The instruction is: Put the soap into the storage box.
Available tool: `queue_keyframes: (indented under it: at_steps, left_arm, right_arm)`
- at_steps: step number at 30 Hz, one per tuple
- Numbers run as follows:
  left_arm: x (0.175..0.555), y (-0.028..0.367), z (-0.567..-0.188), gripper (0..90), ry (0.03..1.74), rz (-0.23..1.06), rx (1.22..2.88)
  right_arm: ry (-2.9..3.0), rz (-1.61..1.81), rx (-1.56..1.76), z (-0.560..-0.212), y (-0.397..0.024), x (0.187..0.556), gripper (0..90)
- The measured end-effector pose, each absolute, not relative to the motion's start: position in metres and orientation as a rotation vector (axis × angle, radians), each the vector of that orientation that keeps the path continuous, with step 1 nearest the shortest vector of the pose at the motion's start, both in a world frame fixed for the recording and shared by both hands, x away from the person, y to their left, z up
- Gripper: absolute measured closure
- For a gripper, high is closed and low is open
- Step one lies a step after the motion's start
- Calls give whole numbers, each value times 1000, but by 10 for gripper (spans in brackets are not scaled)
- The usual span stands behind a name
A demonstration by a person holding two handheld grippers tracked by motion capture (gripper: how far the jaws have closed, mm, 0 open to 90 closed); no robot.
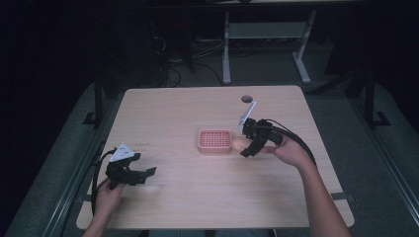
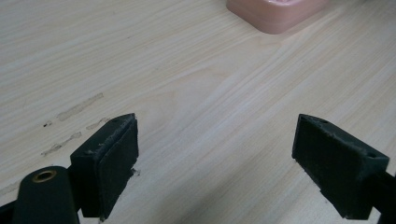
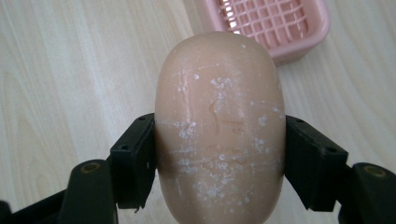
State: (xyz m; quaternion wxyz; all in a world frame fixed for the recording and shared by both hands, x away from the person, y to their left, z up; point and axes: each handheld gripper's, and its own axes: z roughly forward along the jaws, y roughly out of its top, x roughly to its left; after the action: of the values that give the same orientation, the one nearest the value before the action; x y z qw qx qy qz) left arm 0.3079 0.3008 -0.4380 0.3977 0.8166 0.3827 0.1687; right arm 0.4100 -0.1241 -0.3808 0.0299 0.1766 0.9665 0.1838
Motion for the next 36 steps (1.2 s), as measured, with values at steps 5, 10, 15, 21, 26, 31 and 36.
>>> queue_keyframes:
  at_steps: [5, 10, 15, 21, 26, 31, 36]
  left_arm:
    - [308, 301, -438, 142, 975, 428, 2051]
    - [310, 300, -439, 143, 975, 424, 2065]
    - [309, 300, -439, 142, 971, 422, 2076]
    - [310, 300, -439, 143, 975, 421, 2063]
    - [310, 301, -439, 142, 974, 421, 2064]
    - [310, 300, -439, 143, 979, 422, 2059]
    - [310, 300, -439, 143, 979, 424, 2059]
  right_arm:
    - [2989, 558, 537, -378, -116, 419, 317]
    - [2998, 545, 512, -376, -104, 427, 317]
    - [2997, 519, 494, -373, -96, 432, 317]
    - [2997, 515, 465, -371, -88, 439, 317]
    - [3002, 534, 444, -370, -81, 446, 317]
    - [3008, 515, 450, -372, -77, 451, 317]
    - [3008, 507, 416, -371, -67, 457, 317]
